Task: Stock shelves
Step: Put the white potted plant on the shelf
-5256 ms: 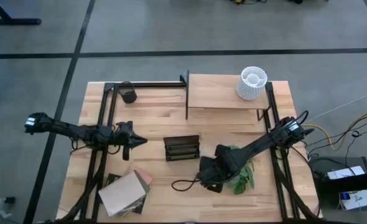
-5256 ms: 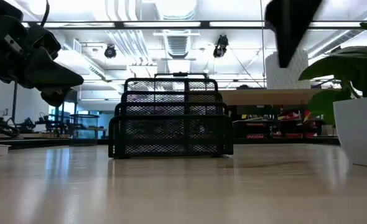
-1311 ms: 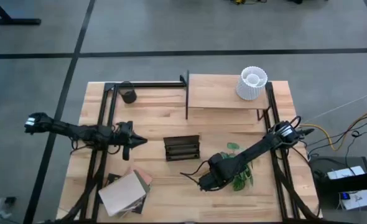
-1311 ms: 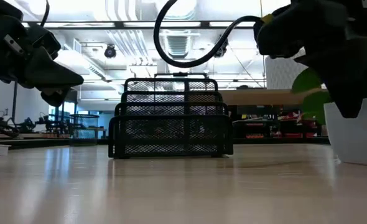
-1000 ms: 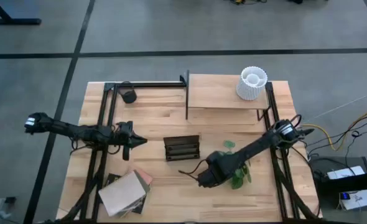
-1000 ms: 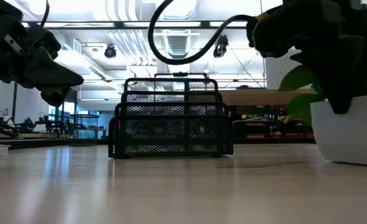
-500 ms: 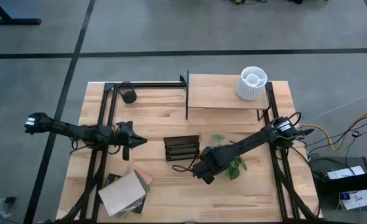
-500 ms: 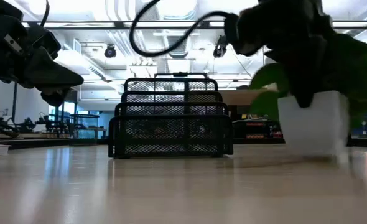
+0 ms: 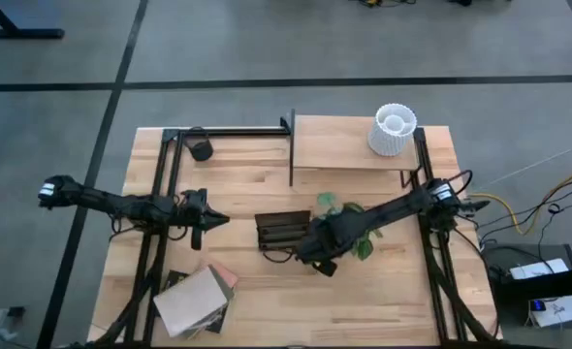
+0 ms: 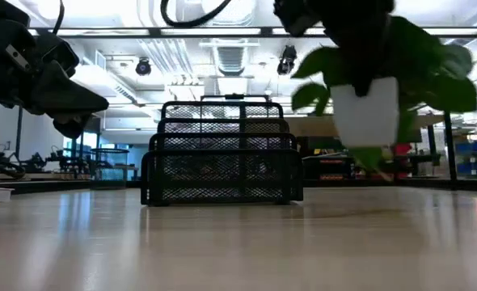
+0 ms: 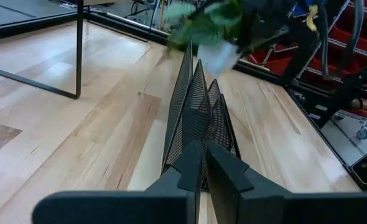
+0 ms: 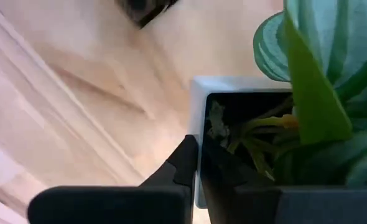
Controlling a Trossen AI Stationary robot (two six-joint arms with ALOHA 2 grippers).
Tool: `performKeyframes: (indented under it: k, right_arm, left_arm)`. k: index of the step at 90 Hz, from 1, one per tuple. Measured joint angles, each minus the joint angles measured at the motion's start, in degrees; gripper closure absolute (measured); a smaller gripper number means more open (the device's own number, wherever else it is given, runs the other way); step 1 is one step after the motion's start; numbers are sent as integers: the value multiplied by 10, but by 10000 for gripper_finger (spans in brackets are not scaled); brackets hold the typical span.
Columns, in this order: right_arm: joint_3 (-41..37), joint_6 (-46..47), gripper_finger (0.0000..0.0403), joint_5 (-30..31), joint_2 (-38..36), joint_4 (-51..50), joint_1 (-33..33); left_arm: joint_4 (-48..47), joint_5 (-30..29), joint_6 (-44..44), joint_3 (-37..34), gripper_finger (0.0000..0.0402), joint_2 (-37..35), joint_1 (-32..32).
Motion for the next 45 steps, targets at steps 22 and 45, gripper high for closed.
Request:
performKeyframes:
  k: [22,45]
  right_arm:
    - [106,-74,403,62,0,-27,-34]
    - [170,-205,403,100,-1,-28,-89]
  left_arm:
    - [0,0,0,0,395,0,0]
    - [0,0,0,0,395,0,0]
